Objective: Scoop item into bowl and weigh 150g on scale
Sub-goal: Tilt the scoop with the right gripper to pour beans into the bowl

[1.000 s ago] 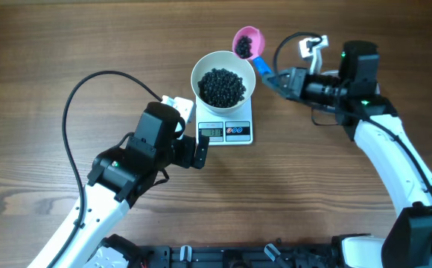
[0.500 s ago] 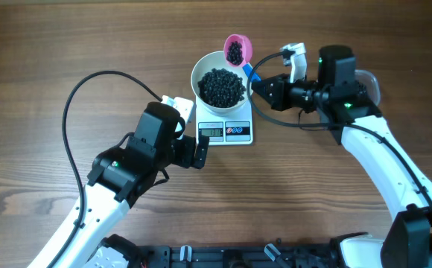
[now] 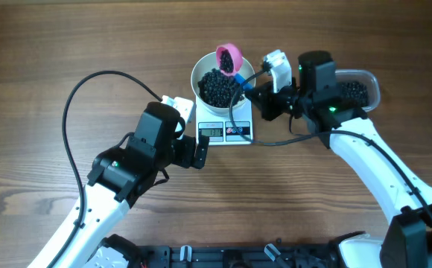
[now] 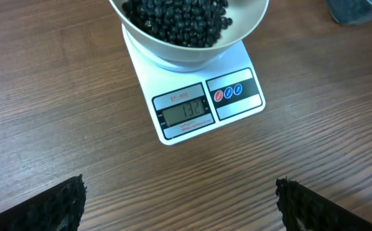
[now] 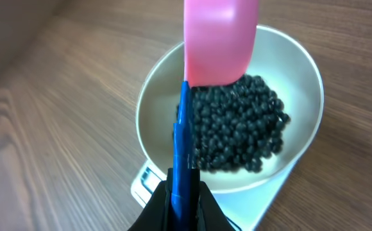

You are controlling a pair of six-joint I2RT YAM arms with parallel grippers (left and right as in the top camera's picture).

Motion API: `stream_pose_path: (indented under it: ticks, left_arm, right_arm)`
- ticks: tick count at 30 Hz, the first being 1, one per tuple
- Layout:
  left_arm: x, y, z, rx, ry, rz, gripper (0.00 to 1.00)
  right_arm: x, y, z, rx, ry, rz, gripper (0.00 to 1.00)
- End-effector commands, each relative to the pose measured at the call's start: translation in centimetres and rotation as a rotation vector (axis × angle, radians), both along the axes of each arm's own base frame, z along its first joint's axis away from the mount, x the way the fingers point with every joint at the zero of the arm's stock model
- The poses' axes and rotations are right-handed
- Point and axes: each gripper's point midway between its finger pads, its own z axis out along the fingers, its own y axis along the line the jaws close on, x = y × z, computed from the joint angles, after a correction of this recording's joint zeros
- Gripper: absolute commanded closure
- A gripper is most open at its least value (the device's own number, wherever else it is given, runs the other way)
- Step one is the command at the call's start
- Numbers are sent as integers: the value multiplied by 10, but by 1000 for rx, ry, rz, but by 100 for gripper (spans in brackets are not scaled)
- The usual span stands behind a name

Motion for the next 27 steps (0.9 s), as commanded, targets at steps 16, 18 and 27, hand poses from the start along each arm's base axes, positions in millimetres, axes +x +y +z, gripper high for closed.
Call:
stream_pose_path:
  ticks: [16,18,27]
  left_arm:
    - [1,-1,2,12,-14,-17,0]
    - [1,-1,2,12,-14,-17,0]
    - [1,-1,2,12,-14,-17,0]
  right_arm:
    - [8,-11,-12,-184,-104,4,96]
    - [11,-15,-14,-205,-103,-20,96]
    - [-1,-1,-10,-123,-62,41,96]
